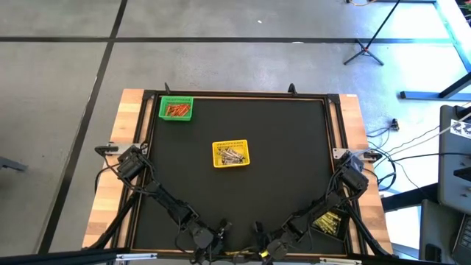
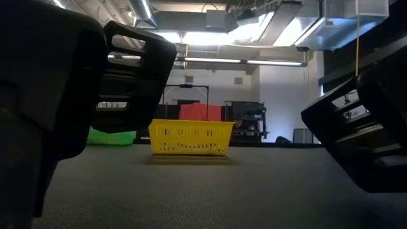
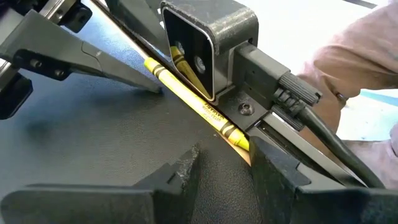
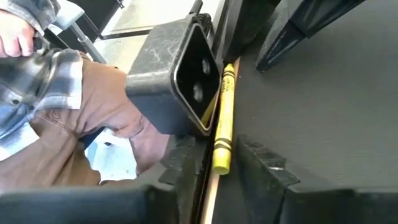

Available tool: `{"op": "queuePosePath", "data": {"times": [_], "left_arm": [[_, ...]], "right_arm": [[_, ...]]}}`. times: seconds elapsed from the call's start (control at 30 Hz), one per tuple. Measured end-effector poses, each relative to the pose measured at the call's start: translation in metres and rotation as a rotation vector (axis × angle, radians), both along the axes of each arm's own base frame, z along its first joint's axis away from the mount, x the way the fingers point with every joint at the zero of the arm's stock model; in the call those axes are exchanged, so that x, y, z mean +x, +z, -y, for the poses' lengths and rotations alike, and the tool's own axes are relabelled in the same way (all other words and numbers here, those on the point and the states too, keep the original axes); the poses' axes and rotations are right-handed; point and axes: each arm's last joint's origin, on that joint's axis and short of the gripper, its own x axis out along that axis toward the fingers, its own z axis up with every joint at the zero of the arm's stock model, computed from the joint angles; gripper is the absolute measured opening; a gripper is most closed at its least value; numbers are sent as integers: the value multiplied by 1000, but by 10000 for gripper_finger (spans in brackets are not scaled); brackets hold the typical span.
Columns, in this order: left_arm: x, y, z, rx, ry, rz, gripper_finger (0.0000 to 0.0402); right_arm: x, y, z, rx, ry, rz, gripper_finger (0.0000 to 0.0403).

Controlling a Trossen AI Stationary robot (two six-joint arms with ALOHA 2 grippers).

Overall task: Sort crayons
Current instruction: Put the green crayon into the black bin

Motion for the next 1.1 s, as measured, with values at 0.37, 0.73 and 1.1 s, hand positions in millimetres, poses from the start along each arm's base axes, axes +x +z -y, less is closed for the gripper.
{"op": "queuePosePath", "data": {"times": [0.37, 0.73, 1.1], "left_arm": [[0, 0, 0, -15, -14, -5, 114], [-16, 38, 10, 28, 34, 40, 114], [-84, 109, 8, 171, 144, 37, 114]], "right_arm": [[0, -1, 1, -30, -4, 12, 13], [-5, 17, 6, -44, -36, -46, 15], [-21, 91, 25, -23, -127, -72, 32]]}}
